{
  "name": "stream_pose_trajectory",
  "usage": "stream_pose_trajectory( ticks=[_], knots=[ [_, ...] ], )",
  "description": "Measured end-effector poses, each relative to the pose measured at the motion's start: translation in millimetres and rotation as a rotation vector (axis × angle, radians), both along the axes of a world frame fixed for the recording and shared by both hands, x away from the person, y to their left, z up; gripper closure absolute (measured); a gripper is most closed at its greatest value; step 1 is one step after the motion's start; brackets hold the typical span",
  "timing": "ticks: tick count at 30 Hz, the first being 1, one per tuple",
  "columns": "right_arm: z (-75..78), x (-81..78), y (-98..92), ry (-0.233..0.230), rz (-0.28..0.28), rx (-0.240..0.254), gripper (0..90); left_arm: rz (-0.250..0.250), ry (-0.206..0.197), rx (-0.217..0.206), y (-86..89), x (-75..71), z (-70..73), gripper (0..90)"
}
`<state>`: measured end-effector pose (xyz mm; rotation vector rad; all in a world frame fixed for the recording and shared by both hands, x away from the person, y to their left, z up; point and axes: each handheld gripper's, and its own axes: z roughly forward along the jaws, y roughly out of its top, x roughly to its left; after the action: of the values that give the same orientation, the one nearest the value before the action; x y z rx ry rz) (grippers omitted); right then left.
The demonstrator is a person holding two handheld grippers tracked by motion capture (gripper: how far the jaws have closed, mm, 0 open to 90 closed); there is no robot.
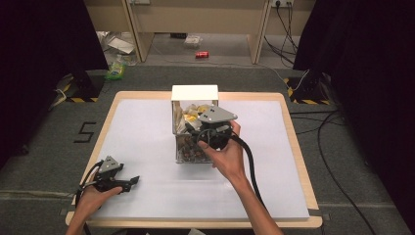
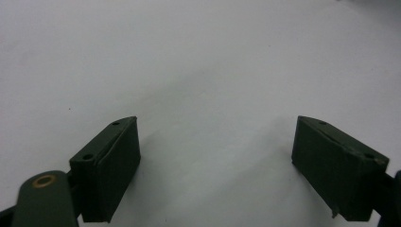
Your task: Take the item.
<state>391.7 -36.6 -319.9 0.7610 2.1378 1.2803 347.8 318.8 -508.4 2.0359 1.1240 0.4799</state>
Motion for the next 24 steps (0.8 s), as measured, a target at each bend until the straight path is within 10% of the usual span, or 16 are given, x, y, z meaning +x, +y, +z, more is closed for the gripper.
stream_pose_trajectory(
  ticks=[24],
  knots=[
    [-9.6, 18.5, 7.9, 0.059, -0.025, -0.103, 75.3, 0.000, 0.000, 0.000, 0.0, 0.0, 0.0, 15.1]
  ],
)
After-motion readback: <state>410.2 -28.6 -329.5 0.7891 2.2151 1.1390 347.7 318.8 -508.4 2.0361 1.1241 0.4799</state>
